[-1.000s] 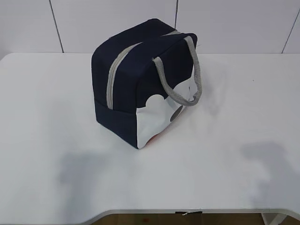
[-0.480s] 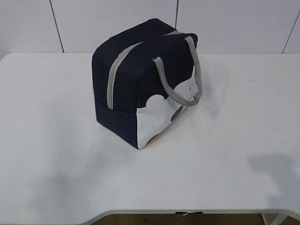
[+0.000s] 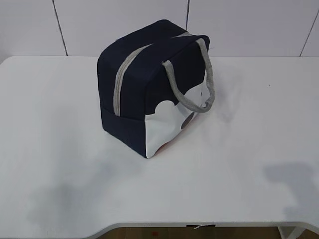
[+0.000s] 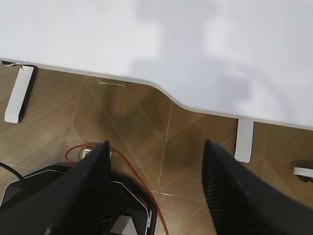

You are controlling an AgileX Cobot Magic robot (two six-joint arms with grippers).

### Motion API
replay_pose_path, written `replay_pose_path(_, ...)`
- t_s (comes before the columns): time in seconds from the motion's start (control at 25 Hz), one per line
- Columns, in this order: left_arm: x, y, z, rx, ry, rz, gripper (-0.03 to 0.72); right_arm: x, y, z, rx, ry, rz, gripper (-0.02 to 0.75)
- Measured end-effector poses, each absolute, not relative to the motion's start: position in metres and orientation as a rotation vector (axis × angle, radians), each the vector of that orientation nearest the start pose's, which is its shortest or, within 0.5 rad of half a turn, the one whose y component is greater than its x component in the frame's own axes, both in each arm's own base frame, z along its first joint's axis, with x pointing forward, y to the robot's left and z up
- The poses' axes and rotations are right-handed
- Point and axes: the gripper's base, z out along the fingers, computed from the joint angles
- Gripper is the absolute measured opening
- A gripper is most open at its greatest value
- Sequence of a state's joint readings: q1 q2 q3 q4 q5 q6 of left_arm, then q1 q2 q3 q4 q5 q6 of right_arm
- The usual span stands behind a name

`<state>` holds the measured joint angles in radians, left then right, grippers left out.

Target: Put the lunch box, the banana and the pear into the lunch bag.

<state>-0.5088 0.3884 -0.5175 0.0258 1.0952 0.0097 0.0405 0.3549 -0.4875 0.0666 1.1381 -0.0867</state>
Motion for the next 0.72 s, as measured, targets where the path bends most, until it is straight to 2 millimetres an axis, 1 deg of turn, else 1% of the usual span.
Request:
replay_pose_path(0.32, 0.044, -0.022, 0.272, 0.614, 2.361, -0.185, 0.434, 0.043, 0.007, 0.261, -0.146, 2.482, 0.068, 0.476)
replay_pose_path(0.44, 0.042, -0.016, 0.273, 0.512, 2.358, -0.154, 0.434, 0.040, 0.007, 0.263, -0.146, 2.452, 0.067, 0.476)
replay_pose_path(0.56, 0.037, -0.009, 0.275, 0.358, 2.331, -0.105, 0.434, 0.030, 0.007, 0.265, -0.144, 2.385, 0.064, 0.476)
replay_pose_path(0.72, 0.018, -0.001, 0.279, 0.203, 2.222, -0.057, 0.434, 0.013, 0.006, 0.268, -0.127, 2.269, 0.050, 0.476)
